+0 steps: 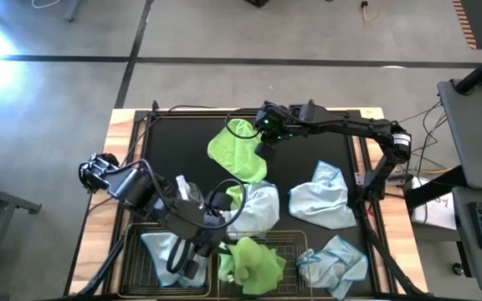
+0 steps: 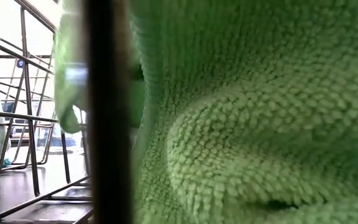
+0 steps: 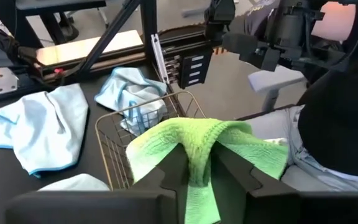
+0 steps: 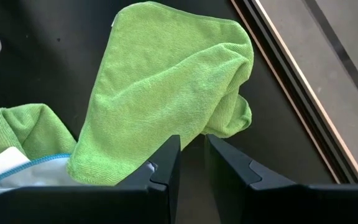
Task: Sort microfiber towel by color & place in baskets
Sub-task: Put the green microfiber cloth into the right wire basket
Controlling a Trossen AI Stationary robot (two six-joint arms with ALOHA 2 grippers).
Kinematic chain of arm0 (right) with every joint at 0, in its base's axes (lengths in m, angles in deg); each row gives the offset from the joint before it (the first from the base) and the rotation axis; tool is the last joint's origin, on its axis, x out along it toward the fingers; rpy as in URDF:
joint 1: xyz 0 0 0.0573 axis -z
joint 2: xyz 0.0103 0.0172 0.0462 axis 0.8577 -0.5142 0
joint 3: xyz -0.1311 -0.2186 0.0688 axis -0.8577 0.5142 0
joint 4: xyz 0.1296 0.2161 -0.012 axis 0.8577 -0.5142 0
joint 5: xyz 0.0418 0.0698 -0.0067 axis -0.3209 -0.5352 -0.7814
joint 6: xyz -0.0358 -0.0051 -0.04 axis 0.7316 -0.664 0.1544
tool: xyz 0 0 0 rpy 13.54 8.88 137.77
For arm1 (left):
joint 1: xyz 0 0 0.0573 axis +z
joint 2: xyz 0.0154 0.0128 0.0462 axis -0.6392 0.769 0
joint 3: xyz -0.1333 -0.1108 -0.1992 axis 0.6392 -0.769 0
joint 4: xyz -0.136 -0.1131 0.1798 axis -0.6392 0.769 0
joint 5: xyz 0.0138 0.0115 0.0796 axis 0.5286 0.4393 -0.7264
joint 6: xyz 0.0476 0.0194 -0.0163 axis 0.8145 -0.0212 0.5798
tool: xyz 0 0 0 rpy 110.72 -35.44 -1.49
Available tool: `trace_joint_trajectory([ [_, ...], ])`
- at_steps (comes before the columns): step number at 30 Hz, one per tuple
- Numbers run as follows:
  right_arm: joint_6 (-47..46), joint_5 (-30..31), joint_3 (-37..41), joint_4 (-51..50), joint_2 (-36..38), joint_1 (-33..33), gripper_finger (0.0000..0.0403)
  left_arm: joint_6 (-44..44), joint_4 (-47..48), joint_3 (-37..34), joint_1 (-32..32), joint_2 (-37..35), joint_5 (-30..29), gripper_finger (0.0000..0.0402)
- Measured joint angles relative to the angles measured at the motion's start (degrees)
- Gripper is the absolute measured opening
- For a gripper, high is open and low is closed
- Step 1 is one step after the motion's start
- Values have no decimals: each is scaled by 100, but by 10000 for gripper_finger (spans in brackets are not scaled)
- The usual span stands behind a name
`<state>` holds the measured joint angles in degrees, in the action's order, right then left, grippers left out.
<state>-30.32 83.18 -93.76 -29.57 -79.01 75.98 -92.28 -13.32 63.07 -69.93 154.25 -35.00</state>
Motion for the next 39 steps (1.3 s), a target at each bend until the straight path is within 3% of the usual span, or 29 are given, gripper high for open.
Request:
trace_joint_trajectory([
  [9, 6, 0, 0, 0, 0, 0, 68, -73, -36, 0, 0, 22, 9, 107],
  [18, 15, 0, 0, -2, 0, 0, 68, -136, 184, 0, 0, 22, -23, 115],
  [26, 15, 0, 0, -5, 0, 0, 68, -558, 1554, 0, 11, -103, -1883, 113],
  [31, 15, -2, 0, -5, 0, 0, 68, -582, 1941, 0, 9, -306, -2577, 113],
  [37, 15, -4, 0, -5, 0, 0, 68, -1166, 2590, -28, 66, -746, -4189, 113],
  [39, 14, -11, 2, -8, 0, -2, 68, -1152, 2598, -81, 68, -951, -4376, 113],
])
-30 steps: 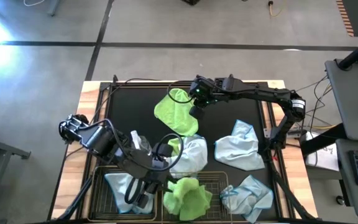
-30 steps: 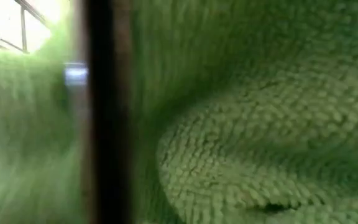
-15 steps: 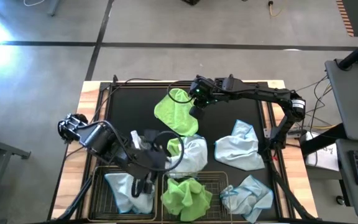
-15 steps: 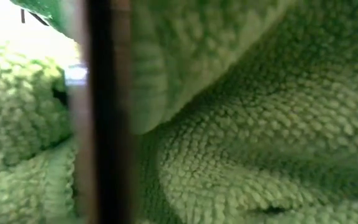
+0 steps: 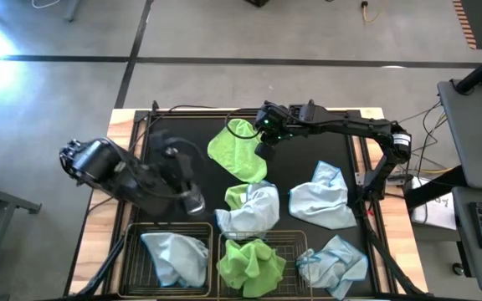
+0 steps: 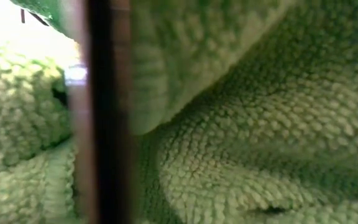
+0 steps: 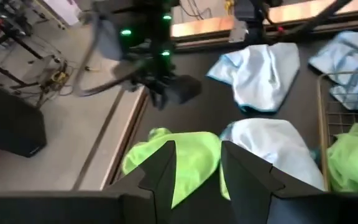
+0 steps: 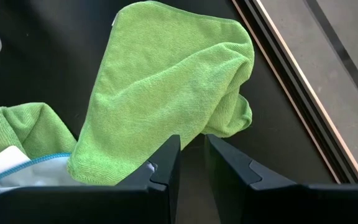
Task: Sort microfiber towel by color & place in baskets
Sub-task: Put the green microfiber cloth into the right wire basket
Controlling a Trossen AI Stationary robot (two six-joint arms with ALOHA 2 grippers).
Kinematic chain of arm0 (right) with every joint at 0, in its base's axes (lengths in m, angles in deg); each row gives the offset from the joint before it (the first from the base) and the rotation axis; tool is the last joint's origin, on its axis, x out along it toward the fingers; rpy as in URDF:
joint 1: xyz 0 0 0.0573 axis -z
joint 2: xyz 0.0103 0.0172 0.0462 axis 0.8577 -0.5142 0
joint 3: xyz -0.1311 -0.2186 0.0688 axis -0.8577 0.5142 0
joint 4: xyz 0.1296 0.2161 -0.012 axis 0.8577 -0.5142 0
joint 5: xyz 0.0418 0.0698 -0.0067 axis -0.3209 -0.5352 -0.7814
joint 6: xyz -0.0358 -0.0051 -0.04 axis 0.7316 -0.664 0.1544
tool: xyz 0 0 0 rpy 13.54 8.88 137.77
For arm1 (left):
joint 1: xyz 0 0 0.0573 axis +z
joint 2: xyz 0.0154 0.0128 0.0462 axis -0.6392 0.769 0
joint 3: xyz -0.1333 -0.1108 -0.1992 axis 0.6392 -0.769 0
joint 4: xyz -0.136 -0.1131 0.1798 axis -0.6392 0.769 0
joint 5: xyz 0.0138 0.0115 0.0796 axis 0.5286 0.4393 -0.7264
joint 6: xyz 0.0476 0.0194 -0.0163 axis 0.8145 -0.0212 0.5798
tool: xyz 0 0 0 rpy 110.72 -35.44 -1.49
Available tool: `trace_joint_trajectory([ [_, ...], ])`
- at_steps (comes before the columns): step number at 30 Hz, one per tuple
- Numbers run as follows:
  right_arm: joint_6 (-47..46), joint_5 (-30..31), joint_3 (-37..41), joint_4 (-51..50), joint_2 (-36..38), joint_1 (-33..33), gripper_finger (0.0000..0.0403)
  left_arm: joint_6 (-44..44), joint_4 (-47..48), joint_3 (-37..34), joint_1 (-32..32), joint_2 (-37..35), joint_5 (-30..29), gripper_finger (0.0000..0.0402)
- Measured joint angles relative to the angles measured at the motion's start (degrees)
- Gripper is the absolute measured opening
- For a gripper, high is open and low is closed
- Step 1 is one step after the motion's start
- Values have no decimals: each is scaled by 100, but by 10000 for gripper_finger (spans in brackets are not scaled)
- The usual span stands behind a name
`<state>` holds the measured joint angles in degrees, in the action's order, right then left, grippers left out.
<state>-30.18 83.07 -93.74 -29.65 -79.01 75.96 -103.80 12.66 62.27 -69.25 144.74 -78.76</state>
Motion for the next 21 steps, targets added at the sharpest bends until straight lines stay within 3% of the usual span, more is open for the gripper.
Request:
trace_joint_trajectory([
  [11, 96, 7, 2, 63, 0, 0, 68, -6, -1, -452, 78, -1175, -1622, 113],
  [15, 157, 15, 2, 290, 0, 0, 68, -201, 0, -1061, 119, -1716, -1925, 113],
  [21, 244, 17, 2, 704, -2, 0, 68, -611, 2, -2498, 205, -2514, -1883, 113],
])
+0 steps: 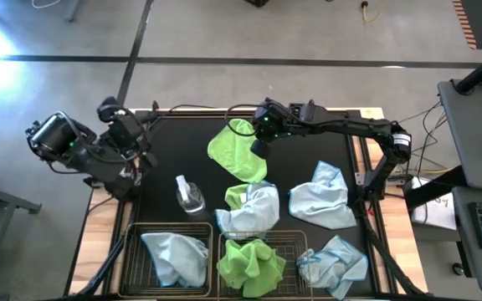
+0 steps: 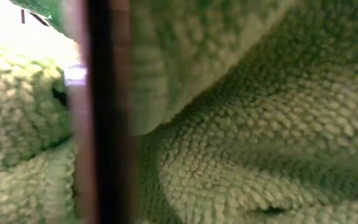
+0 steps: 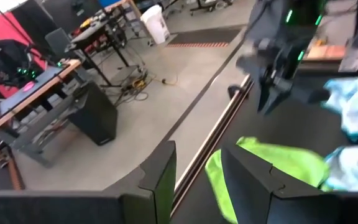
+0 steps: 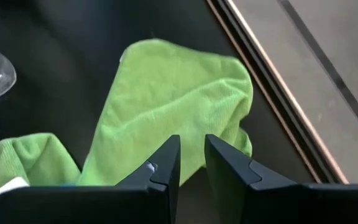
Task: Sort microfiber towel by color & place in baskets
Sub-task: Put the green microfiber cloth into the right wire basket
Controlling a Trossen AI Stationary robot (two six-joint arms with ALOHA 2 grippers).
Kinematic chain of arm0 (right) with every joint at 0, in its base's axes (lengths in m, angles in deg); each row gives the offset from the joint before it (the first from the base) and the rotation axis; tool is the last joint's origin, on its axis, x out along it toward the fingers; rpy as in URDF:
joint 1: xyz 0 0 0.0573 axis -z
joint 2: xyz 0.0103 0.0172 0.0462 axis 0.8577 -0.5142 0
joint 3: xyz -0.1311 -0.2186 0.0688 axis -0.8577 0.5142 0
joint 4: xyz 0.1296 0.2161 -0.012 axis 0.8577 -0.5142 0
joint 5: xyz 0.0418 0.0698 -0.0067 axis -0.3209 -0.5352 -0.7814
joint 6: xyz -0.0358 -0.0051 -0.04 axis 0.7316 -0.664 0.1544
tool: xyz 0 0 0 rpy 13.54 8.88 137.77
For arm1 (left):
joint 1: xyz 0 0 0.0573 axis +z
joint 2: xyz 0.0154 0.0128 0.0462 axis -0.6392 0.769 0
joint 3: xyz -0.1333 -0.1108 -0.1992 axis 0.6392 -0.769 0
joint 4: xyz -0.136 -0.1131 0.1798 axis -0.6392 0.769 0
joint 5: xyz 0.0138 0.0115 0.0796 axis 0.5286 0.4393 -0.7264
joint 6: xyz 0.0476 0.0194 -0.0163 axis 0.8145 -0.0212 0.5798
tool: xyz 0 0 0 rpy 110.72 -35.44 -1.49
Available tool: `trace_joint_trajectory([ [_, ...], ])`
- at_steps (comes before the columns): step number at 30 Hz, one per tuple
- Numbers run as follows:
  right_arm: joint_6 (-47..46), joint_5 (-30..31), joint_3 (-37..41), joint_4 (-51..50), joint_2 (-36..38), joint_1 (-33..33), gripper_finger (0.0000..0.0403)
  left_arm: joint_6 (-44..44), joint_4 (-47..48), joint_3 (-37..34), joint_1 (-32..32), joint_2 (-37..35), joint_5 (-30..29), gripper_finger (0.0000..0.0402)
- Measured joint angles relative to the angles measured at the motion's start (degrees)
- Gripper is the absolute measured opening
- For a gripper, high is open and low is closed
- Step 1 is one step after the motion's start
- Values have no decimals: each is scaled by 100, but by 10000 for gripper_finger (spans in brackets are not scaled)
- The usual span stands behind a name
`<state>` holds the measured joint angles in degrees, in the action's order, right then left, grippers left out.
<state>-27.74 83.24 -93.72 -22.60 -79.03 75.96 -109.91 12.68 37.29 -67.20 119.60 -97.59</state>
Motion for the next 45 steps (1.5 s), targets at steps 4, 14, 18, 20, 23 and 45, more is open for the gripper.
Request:
trace_joint_trajectory([
  [4, 207, 5, 0, 71, 0, 0, 68, -398, 0, -1096, 25, -534, 67, 113],
  [14, 335, -55, 25, -211, -5, -15, 68, -1505, -486, -3570, 20, -1809, 171, 113],
  [18, 679, -138, 55, -225, -5, -13, 68, -1359, -1199, -4366, 20, -2275, 161, 113],
  [20, 845, -394, 63, -202, -5, -3, 68, -1148, -1598, -4686, 20, -2459, 157, 113],
  [23, 913, -543, 97, 6, -5, -1, 68, -803, -2194, -5060, 20, -2677, 126, 113],
  [45, 365, -363, 2254, 2771, -5, 281, 68, -273, -2915, -5373, 20, -2904, -143, 113],
])
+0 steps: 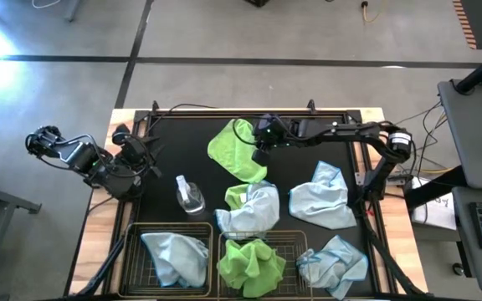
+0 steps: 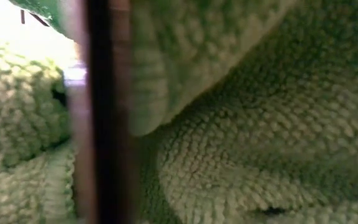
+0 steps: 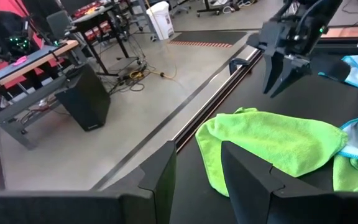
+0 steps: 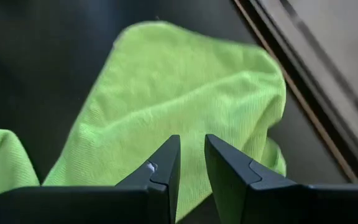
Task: Sort microfiber towel by color & place in baskets
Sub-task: Put the green microfiber cloth into the right wire basket
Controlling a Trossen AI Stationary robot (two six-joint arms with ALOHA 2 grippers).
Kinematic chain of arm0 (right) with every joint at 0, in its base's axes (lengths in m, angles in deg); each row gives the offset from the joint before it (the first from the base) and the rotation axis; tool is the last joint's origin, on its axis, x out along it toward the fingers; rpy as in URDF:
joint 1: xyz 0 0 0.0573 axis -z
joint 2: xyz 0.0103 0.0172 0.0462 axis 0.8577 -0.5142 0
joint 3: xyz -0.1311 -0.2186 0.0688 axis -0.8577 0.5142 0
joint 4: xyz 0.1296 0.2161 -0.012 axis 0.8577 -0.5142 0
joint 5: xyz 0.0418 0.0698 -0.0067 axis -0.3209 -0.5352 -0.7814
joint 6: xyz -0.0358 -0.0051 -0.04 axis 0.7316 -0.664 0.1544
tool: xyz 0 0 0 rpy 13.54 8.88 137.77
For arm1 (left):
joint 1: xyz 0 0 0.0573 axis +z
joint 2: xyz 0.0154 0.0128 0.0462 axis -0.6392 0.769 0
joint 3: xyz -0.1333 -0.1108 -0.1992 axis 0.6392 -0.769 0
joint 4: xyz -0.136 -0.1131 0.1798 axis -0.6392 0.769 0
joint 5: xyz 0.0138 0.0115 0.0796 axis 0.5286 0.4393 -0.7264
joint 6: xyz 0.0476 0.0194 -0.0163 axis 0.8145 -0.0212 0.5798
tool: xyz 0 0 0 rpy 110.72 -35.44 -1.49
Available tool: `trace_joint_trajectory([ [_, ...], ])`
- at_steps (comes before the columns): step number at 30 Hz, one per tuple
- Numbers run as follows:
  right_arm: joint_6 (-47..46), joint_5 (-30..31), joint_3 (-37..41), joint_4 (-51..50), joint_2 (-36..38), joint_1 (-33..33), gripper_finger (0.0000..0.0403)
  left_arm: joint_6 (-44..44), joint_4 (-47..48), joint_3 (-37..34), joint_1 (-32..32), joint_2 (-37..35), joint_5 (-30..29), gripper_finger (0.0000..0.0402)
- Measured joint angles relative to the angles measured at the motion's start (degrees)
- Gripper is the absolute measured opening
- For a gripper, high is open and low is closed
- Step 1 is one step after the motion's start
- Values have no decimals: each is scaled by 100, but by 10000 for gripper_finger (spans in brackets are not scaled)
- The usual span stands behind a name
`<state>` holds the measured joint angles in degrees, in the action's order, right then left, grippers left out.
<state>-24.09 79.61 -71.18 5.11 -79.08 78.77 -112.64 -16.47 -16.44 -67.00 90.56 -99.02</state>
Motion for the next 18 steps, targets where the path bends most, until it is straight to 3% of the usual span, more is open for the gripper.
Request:
trace_joint_trajectory([
  [6, -251, -213, 261, 9, 0, 37, 78, -49, -1, 0, 0, 11, 0, 113],
  [18, 183, -258, 367, -27, 0, 16, 149, -187, -5, -16, 0, 11, 2, 113],
])
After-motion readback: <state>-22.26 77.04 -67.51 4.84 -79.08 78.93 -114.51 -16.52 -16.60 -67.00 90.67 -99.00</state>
